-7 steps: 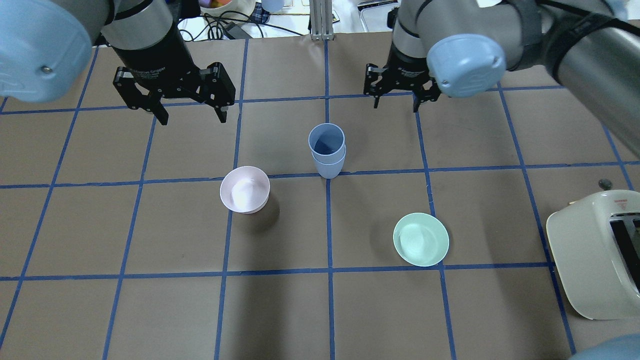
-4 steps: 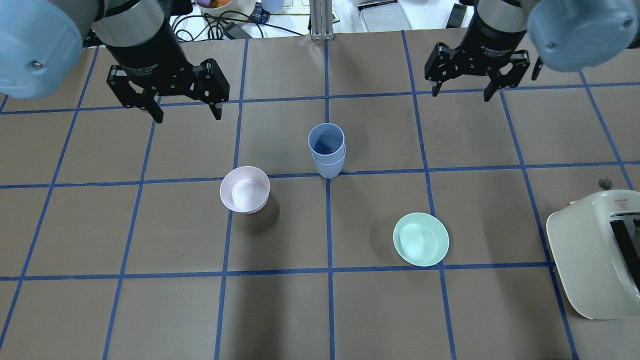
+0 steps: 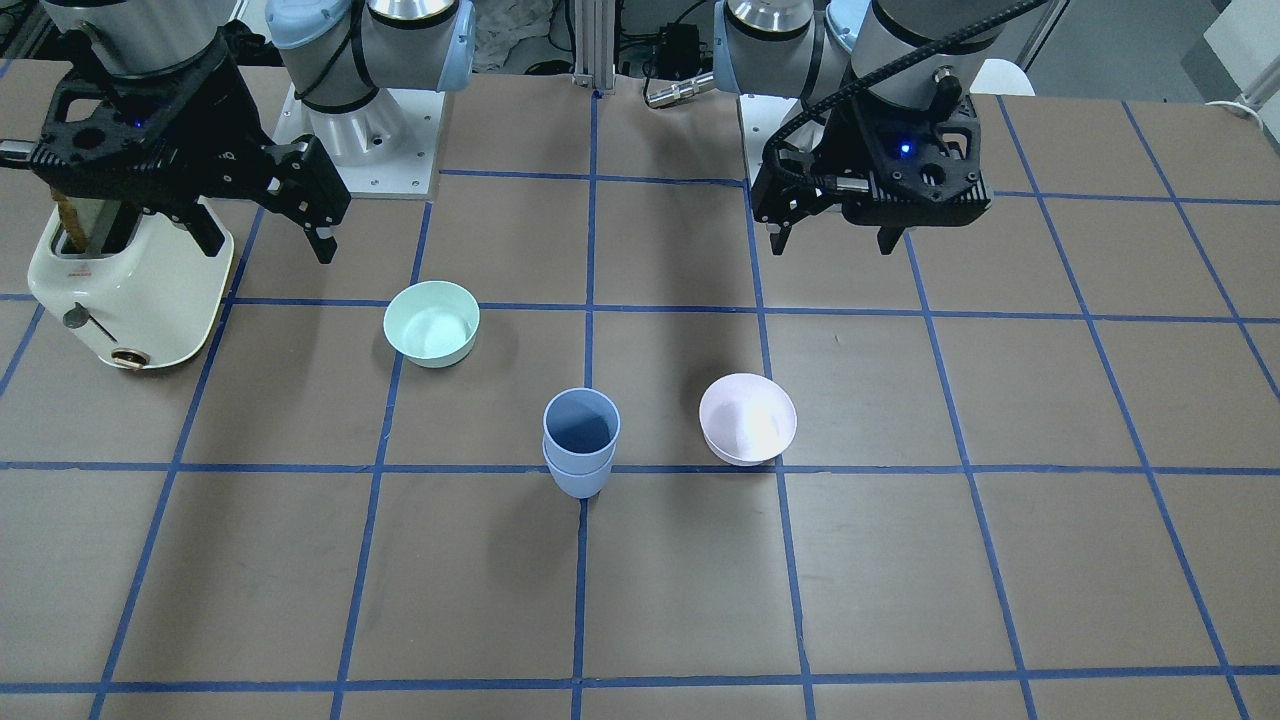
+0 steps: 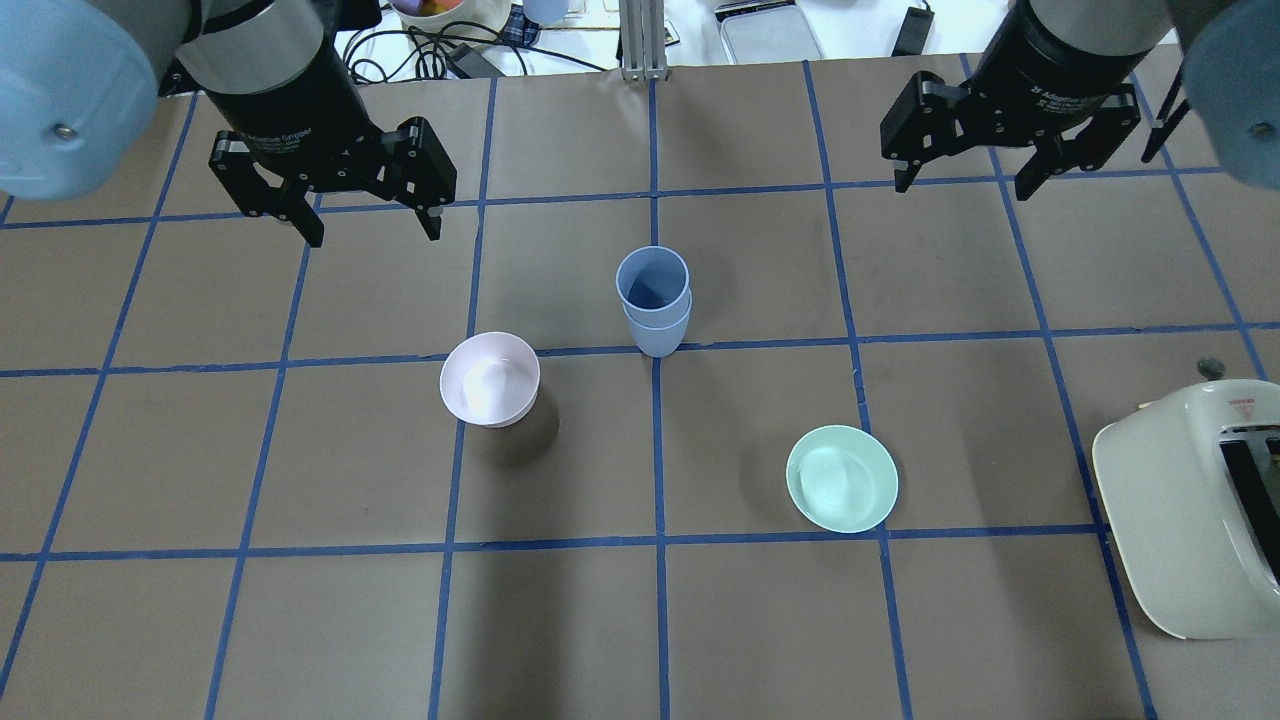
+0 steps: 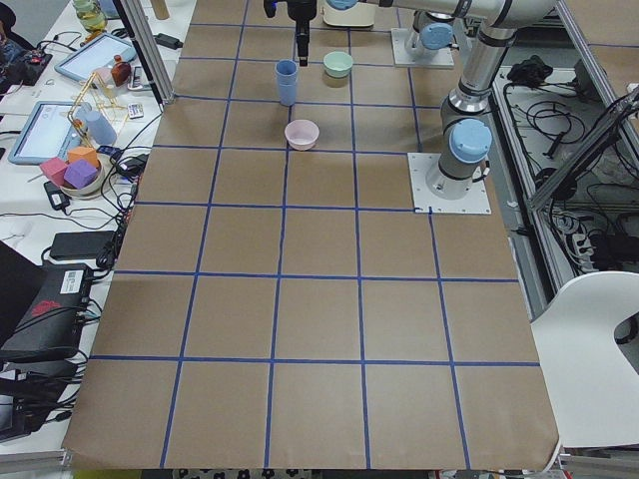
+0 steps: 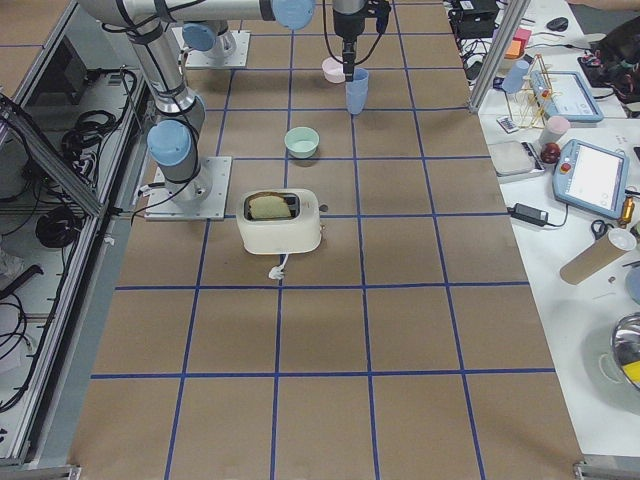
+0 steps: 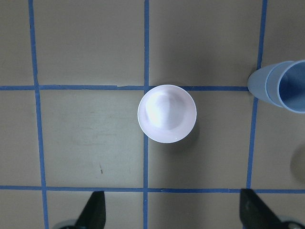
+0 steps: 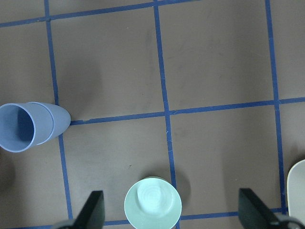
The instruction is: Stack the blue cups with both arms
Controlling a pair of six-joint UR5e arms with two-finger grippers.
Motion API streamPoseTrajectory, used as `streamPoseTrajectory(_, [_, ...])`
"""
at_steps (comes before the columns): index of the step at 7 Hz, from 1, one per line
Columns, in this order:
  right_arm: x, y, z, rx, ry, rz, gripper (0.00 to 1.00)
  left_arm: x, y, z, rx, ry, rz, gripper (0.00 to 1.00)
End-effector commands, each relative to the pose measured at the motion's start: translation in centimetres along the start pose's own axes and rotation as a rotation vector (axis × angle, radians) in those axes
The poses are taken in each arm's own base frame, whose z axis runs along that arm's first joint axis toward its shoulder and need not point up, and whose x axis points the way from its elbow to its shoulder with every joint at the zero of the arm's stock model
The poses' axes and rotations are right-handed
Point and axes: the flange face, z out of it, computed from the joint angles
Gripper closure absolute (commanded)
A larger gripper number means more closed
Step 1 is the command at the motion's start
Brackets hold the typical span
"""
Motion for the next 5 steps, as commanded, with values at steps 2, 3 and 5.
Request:
streamPoseTrajectory(2, [-0.11,0.04,0.21,0.001,-0.006,-0.005,0.0,-0.2,-0.03,0.32,-0.006,-0.004,-0.003,0.0])
streamPoseTrajectory(3, [-0.04,-0.04,0.28,0.0,-0.006,-0.002,0.0,-0.11,0.0,0.32,-0.006,-0.002,-0.002,0.0])
streamPoseTrajectory(5, [0.13,-0.05,0.3,-0.001,0.004,-0.003,0.0,-0.17,-0.17,0.38,-0.006,-0.002,-0.002,0.0])
